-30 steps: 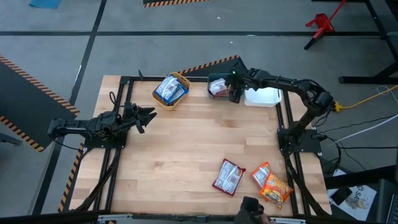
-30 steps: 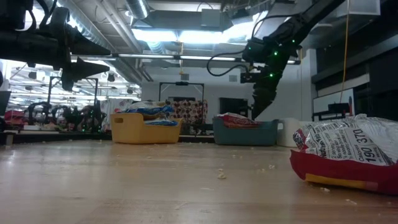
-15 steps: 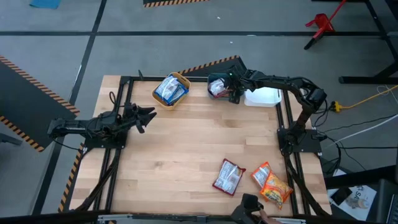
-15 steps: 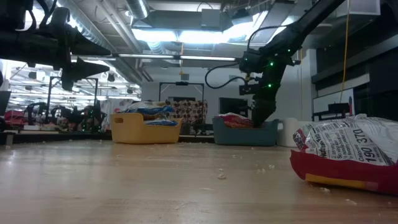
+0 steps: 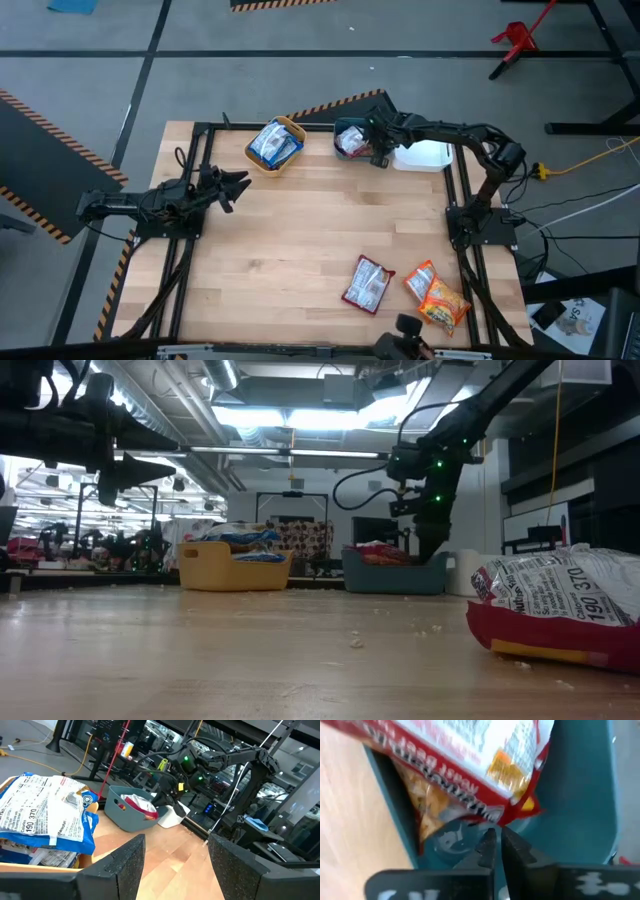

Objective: Sort Maruchan noodles
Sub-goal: Put the top red noodle pack into the blue bin, then put the red noodle pack into the blue bin

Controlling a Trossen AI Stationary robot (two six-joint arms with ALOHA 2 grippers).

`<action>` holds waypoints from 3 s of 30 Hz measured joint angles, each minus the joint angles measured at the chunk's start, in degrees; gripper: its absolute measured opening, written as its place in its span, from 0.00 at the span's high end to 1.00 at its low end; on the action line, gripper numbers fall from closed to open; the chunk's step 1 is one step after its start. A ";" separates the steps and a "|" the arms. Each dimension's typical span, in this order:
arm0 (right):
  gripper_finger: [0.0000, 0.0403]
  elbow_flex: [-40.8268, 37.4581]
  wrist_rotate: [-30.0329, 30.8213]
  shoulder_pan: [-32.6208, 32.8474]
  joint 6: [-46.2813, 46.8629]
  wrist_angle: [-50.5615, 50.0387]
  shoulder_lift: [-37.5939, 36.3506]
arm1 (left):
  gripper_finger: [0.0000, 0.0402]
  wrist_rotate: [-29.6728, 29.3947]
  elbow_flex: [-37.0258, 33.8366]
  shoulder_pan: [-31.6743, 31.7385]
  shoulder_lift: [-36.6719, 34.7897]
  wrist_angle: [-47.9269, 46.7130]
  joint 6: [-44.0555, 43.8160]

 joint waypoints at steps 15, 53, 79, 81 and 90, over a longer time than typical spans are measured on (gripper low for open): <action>1.00 0.04 -12.07 9.38 0.95 -3.97 -3.58 | 0.47 0.24 0.00 -0.01 -0.01 0.00 0.04; 1.00 3.55 2.77 12.82 2.72 12.06 0.08 | 0.47 0.29 0.00 -0.01 0.00 0.00 0.37; 0.61 -12.75 -20.02 62.93 57.95 -8.83 -20.90 | 0.47 2.32 0.00 -0.01 0.00 -0.04 0.17; 0.49 -13.07 -16.79 65.66 57.62 -5.61 -19.86 | 0.47 2.32 0.00 0.01 0.00 -0.04 0.17; 0.11 -13.12 -15.02 68.26 58.21 -3.91 -11.04 | 0.47 2.38 0.00 -0.01 0.00 -0.04 -0.08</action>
